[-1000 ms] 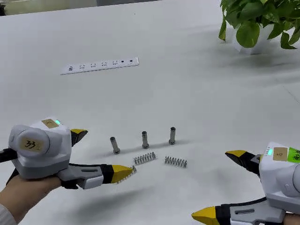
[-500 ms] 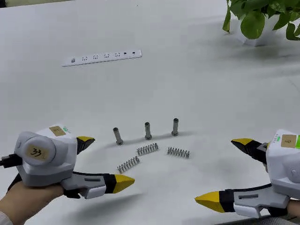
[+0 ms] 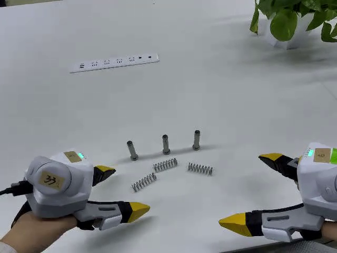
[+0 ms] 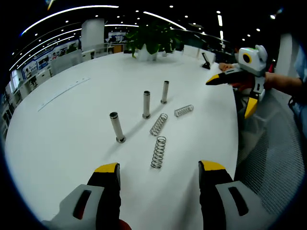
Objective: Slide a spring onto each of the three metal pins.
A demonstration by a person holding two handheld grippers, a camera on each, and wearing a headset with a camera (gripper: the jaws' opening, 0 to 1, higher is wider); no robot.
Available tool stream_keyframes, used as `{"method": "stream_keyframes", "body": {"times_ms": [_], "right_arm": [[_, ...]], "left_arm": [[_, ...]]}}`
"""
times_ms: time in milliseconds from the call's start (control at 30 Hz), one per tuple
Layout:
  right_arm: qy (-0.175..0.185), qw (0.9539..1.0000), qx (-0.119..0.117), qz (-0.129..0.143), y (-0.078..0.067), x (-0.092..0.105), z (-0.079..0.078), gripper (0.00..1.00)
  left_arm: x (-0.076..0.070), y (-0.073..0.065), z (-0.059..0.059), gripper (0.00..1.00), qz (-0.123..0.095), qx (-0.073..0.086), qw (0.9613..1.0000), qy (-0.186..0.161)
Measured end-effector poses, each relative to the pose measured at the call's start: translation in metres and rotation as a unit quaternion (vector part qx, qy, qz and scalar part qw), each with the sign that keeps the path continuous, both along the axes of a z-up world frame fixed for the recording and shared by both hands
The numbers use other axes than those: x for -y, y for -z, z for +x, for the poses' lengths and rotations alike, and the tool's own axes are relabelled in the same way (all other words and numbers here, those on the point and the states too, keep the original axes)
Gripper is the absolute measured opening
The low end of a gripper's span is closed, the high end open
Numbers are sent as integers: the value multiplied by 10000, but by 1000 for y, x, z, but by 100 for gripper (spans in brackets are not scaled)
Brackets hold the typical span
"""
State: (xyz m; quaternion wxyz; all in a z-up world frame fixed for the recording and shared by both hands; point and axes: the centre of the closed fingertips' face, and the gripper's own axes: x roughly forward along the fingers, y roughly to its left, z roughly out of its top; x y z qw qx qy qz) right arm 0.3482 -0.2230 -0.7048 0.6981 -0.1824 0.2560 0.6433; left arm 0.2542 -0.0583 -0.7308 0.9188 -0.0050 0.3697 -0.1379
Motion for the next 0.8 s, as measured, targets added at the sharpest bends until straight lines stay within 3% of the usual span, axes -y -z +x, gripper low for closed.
{"method": "stream_keyframes", "body": {"times_ms": [300, 800], "right_arm": [[-34, 10000, -23, -17, 2, 1, 0, 99], [-71, 10000, -42, -50, 1, -1, -6, 99]], "left_arm": [[-5, 4, 8, 43, 92, -43, 9999, -19], [-8, 15, 12, 24, 297, -336, 9990, 53]]}}
